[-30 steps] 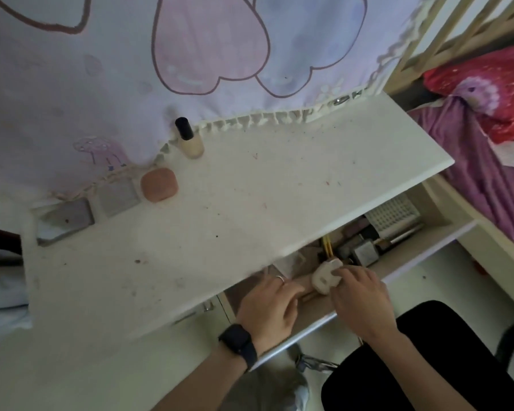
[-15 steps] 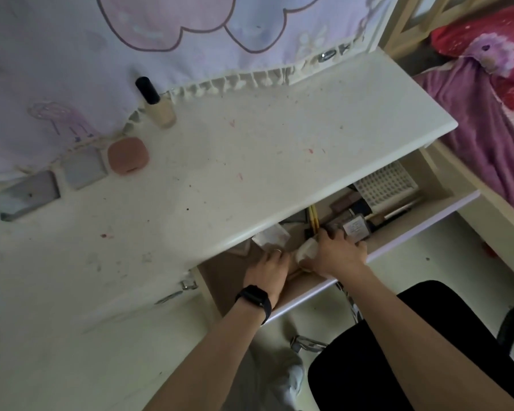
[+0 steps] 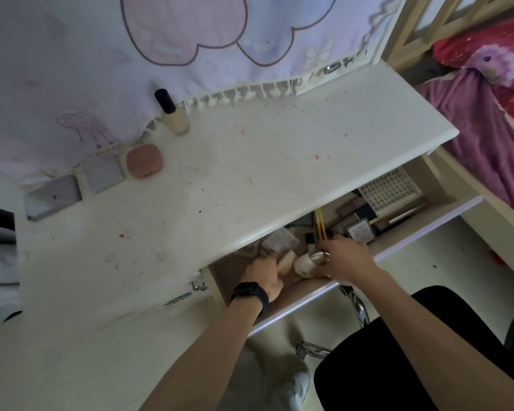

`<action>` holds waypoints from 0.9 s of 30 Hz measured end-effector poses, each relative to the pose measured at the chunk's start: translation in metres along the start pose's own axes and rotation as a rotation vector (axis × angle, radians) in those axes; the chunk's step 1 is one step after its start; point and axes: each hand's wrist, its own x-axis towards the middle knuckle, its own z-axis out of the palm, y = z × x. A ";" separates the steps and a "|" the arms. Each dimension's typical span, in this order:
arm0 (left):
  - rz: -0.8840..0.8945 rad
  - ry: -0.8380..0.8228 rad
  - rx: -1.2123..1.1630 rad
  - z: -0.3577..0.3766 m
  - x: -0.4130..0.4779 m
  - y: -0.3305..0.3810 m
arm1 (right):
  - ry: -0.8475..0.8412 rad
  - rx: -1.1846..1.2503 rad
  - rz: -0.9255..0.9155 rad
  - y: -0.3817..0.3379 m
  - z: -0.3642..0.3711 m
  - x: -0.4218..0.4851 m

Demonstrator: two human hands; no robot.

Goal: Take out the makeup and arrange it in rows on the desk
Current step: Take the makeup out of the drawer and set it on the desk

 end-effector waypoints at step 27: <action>-0.094 0.367 -1.049 -0.167 -0.074 -0.131 | 0.238 1.265 -0.169 -0.160 -0.079 -0.026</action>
